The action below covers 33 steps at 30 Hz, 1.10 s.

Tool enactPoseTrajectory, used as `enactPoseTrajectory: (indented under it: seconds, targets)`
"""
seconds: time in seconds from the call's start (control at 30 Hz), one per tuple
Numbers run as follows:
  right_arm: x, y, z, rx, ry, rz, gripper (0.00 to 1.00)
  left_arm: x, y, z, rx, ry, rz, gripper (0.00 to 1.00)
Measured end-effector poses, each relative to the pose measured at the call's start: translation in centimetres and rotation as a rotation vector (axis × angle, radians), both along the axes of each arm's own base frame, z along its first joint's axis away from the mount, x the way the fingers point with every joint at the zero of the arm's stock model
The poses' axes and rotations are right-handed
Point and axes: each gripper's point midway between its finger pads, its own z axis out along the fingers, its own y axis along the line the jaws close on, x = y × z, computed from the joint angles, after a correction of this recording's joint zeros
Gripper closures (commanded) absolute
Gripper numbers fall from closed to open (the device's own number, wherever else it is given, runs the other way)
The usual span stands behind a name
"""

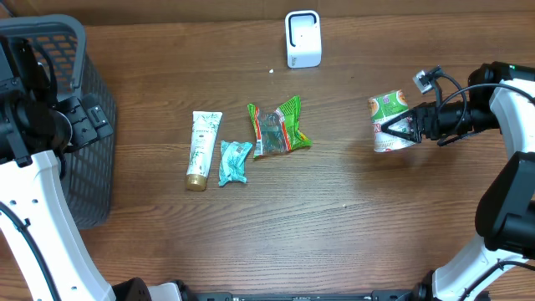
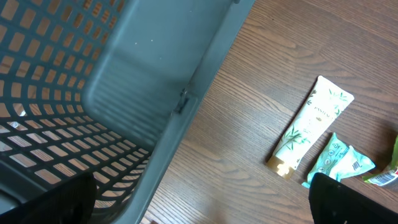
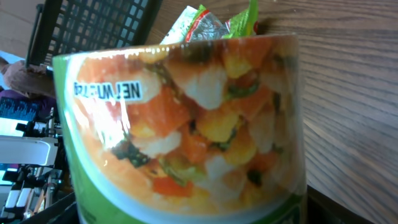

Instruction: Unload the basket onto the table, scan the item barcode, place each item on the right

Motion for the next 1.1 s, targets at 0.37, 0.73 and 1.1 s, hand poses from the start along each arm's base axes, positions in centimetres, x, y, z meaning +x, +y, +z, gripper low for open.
enactPoseTrajectory:
  seconds: [0.37,0.73,1.1]
  targets:
    - [0.8,1.6,0.1,0.006,-0.065,0.037,0.05,0.0,0.0,0.0,0.000,0.000,0.000,0.00]
    - [4.8,1.9,-4.1,-0.318,0.094,-0.154,0.04,0.0,0.0,0.0,0.000,0.000,0.000,0.00]
    - [2.2,4.3,-6.0,-0.483,0.255,-0.150,0.02,0.0,0.0,0.0,0.000,0.000,0.000,0.00]
